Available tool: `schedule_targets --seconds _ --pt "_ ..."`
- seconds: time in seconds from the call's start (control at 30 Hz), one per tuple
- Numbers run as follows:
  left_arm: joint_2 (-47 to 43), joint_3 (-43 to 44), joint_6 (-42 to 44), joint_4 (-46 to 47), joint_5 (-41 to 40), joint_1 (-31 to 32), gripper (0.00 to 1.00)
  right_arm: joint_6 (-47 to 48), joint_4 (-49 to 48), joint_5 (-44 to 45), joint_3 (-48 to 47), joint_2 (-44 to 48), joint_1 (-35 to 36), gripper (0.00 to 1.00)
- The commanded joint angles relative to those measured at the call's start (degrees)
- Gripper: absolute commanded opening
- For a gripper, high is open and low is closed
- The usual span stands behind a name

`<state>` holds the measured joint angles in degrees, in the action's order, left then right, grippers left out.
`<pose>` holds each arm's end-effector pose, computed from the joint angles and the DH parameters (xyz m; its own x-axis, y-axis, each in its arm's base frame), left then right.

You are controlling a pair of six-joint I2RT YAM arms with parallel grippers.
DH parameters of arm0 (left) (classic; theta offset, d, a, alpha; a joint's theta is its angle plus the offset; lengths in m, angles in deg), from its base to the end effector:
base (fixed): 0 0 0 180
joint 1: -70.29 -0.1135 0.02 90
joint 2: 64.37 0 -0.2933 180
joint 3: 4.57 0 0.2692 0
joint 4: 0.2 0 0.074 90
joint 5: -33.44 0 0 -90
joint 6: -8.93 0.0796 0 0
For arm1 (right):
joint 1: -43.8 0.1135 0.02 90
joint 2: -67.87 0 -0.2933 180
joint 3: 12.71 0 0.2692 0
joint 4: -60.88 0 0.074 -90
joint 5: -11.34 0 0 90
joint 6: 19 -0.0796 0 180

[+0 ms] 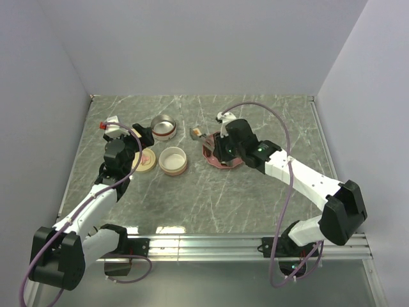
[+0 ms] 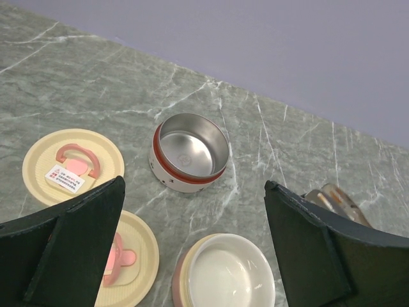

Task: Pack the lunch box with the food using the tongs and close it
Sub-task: Place the food into the lunch box

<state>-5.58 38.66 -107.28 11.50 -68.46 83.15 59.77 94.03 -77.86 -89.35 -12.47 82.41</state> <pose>0.2756 -0.0461 0.2819 -0.0665 -0.4281 -0.9013 -0.0135 0.9036 -0.4282 0.2838 0.2252 0.2932 -0.5795 -0.2135 -0.7865 -0.5122 0.8461 0.1476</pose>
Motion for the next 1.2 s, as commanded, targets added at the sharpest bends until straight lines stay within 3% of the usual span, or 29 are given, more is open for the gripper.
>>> schedule_targets --seconds 0.0,0.4,0.73,1.17 --pt "0.9 1.1 -0.3 2.1 -0.4 -0.3 0.98 2.0 -4.5 -5.2 -3.2 2.2 2.7 0.25" --pt "2.4 1.9 -0.4 1.9 0.0 -0.3 0.98 3.8 -4.4 -6.7 -0.7 3.4 9.4 0.25" --pt "1.9 1.8 -0.4 1.8 0.6 -0.3 0.98 4.2 -3.1 -6.1 -2.5 -1.7 10.4 0.28" --pt "2.2 1.8 -0.3 2.1 0.8 -0.3 0.98 4.6 -3.1 -5.1 -4.0 -3.2 10.6 0.49"
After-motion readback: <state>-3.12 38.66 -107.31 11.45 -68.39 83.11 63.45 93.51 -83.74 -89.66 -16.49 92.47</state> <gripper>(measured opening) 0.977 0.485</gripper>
